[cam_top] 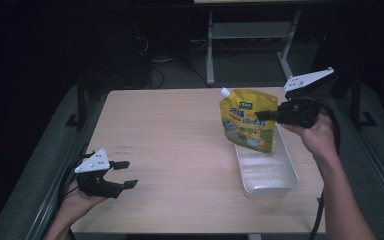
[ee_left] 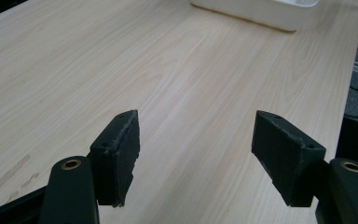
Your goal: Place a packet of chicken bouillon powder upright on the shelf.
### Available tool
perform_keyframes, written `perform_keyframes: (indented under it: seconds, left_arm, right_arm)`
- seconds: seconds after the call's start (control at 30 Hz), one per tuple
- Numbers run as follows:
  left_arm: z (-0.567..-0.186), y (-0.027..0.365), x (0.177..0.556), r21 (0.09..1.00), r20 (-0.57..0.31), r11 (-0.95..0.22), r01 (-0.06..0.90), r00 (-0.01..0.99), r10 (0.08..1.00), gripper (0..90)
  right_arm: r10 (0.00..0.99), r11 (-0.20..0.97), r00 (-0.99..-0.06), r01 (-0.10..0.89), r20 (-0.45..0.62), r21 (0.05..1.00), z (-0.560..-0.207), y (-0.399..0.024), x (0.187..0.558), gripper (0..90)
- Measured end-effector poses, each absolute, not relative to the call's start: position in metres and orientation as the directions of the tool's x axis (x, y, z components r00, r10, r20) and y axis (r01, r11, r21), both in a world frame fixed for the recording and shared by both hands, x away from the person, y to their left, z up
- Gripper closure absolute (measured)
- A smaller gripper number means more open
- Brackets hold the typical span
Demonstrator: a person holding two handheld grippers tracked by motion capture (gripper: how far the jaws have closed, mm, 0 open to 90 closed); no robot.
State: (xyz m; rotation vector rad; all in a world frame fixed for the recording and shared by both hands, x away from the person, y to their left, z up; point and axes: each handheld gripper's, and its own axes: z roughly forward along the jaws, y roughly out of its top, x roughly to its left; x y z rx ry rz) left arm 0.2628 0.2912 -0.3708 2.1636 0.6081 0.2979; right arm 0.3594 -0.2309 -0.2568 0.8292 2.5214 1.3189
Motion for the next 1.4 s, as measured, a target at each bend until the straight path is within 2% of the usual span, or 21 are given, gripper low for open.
perform_keyframes:
  seconds: [0.67, 1.4]
  left_arm:
    - [-0.390, 0.298, 0.260, 0.797, -0.021, -0.496, 0.345, 0.836, 0.548, 29.2]
    - [-0.396, 0.296, 0.261, 0.785, -0.037, -0.503, 0.360, 0.839, 0.543, 29.0]
  right_arm:
    - [0.590, 0.427, -0.794, 0.461, 0.147, 0.778, -0.289, -0.265, 0.363, 89.4]
    - [0.578, 0.440, -0.805, 0.448, 0.136, 0.779, -0.310, -0.273, 0.370, 88.2]
